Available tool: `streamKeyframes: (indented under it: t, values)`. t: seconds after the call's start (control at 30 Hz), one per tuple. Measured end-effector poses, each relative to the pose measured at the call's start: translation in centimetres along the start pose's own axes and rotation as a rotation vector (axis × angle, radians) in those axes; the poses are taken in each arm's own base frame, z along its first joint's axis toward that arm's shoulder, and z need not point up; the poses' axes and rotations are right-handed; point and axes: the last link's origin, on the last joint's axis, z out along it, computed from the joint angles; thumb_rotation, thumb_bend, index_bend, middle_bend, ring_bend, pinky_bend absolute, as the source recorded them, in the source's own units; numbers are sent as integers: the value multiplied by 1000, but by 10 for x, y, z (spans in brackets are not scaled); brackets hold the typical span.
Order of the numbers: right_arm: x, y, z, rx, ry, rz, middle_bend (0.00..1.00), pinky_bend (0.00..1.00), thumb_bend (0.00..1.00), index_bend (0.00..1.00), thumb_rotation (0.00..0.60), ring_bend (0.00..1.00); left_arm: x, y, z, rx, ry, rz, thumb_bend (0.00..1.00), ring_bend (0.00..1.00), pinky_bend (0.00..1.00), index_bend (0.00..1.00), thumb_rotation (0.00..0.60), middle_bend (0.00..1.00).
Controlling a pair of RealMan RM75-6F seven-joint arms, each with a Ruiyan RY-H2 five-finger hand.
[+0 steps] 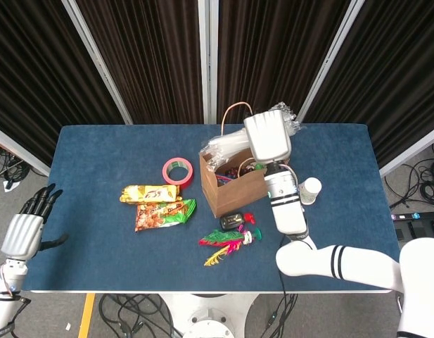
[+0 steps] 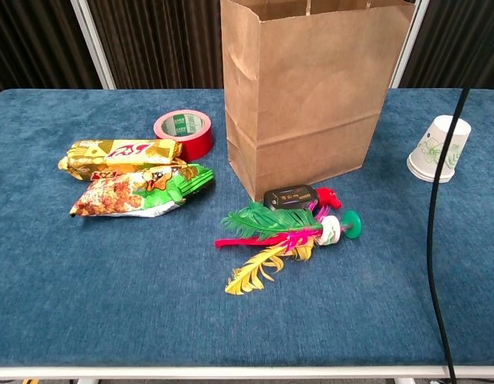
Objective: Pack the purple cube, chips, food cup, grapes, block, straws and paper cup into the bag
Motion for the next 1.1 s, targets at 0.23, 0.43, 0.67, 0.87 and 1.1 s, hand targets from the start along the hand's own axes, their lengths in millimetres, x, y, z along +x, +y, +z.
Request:
streamKeyframes:
  t: [0.23,0.43,0.67,0.87,1.1]
  values:
    - [-11,-1,-1,14,-17,1,613,878,79,717,600,861,0,0,2,3,-2,2,84,35,196,114,600,87]
    - [-14,0,-3,27,-42,-2,576,878,5,616,600,858,-1,1,3,1,-1,0,84,35,196,114,600,88]
    - [-7,-1,-1,36,1,3,571,878,18,593,600,858,1,-1,1,5,3,-2,85,35,196,114,600,88]
    - [1,7,1,32,52,-78,571,878,32,608,600,858,0,0,3,1,3,-6,84,35,196,114,600,88]
    - [4,19,4,60,113,-247,571,878,36,620,600,858,0,0,4,0,3,-7,83,35,196,114,600,87]
